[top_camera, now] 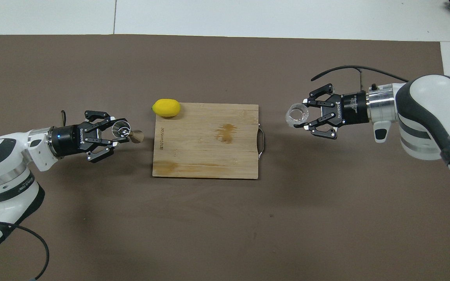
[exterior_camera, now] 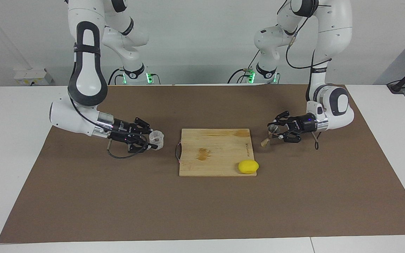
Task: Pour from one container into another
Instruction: 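Carry the dark cup onto the cutting board with the left gripper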
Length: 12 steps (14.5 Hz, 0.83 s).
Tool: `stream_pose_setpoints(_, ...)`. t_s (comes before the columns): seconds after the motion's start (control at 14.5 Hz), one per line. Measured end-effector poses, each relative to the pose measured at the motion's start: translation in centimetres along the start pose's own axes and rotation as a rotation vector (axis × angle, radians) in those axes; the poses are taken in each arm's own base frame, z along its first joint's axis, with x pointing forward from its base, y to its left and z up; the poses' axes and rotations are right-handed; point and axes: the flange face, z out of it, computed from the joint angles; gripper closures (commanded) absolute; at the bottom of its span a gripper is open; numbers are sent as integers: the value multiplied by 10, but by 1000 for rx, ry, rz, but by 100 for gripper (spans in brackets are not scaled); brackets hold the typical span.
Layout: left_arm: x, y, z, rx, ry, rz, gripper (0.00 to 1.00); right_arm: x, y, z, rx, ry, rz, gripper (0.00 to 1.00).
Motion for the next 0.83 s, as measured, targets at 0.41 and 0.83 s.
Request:
stream_pose_setpoints(0.41, -9, 18, 99, 59, 22, -42, 98, 0, 0, 0, 0, 0, 0, 100)
stream_pose_setpoints(0.83, -13, 43, 183, 153, 46, -8, 98, 0, -1, -1, 8, 4, 0, 100)
